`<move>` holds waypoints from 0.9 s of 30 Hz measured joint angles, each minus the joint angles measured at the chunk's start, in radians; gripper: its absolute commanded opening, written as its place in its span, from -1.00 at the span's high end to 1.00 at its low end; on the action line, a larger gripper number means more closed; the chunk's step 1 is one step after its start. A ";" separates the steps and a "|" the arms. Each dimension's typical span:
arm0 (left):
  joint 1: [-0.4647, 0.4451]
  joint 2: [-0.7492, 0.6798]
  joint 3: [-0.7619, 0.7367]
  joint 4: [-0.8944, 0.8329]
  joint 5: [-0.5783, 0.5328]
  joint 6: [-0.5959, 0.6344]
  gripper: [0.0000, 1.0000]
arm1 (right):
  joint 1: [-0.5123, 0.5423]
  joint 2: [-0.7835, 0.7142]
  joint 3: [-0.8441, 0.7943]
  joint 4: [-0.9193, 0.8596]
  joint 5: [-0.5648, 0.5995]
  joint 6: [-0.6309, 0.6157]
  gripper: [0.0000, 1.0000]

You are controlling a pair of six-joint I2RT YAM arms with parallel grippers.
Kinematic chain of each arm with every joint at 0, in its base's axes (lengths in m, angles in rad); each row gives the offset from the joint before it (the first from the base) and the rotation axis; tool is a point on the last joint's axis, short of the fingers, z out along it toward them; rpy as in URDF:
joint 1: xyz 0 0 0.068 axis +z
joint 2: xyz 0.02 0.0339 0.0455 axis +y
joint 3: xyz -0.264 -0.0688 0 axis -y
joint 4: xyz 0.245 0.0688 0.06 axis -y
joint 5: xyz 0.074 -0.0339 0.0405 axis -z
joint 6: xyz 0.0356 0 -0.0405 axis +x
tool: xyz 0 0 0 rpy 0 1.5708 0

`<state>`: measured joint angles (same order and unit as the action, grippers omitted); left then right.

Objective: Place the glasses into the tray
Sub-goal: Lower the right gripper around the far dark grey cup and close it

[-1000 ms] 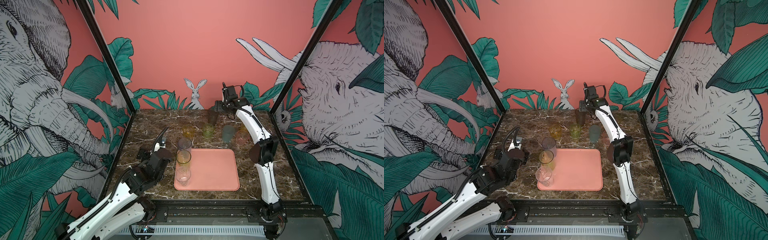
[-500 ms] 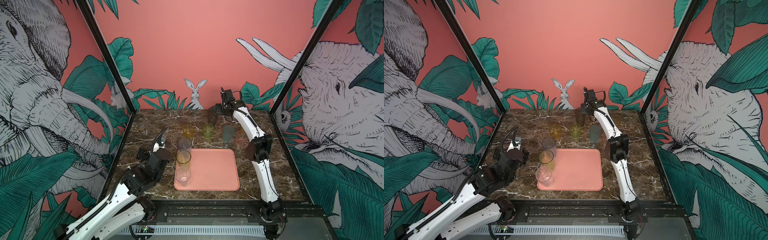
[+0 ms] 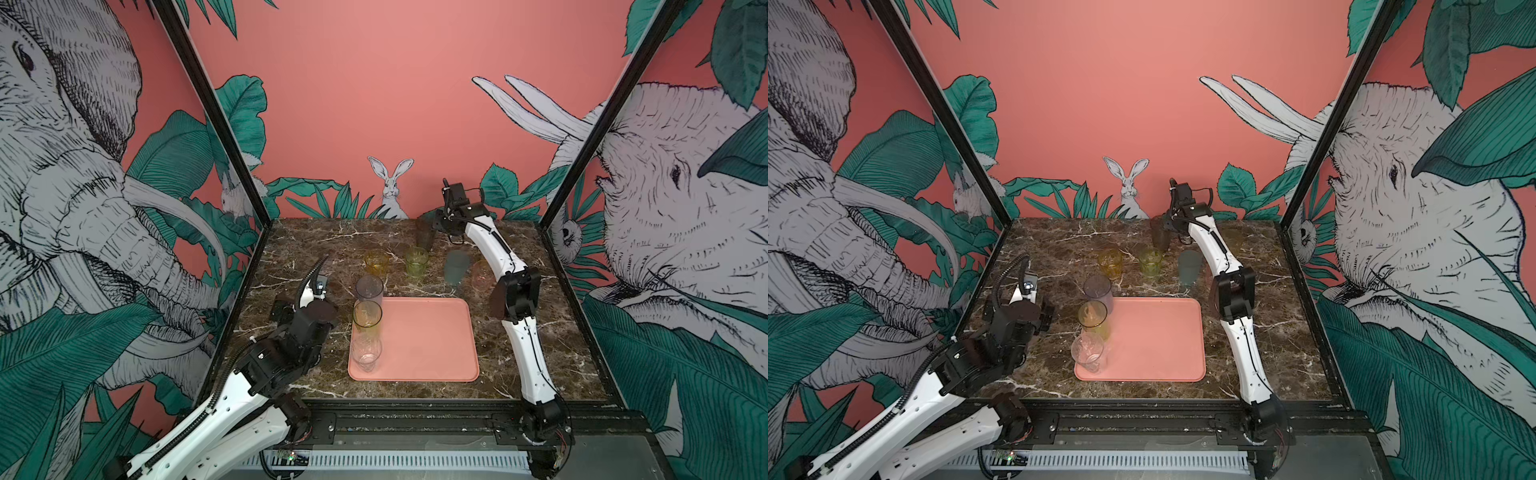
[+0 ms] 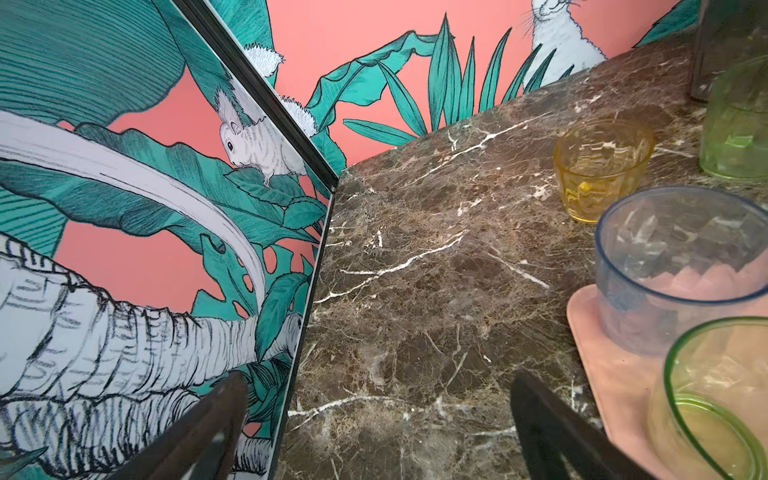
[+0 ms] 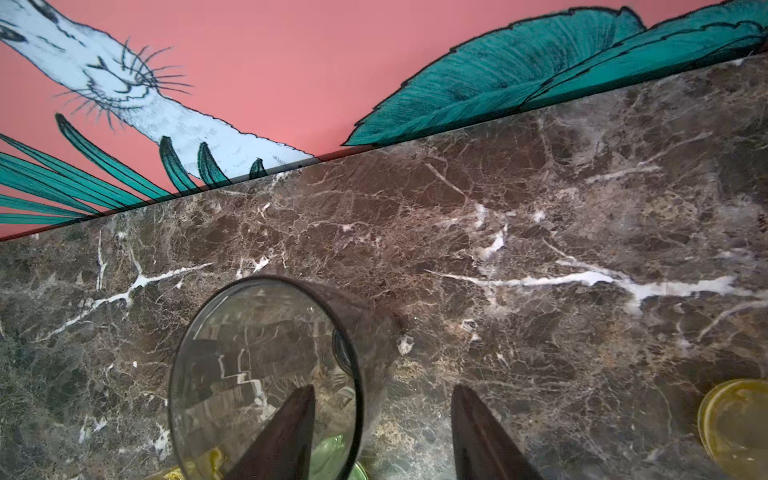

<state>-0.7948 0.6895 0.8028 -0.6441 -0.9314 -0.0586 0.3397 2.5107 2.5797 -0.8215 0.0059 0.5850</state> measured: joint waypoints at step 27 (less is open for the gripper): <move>0.000 -0.029 0.000 0.003 0.005 0.025 -0.99 | -0.009 0.038 0.000 0.051 -0.022 0.040 0.73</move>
<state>-0.7948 0.6609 0.8032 -0.6411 -0.9260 -0.0334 0.3309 2.5484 2.5801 -0.7708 -0.0158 0.6247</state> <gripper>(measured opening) 0.995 0.159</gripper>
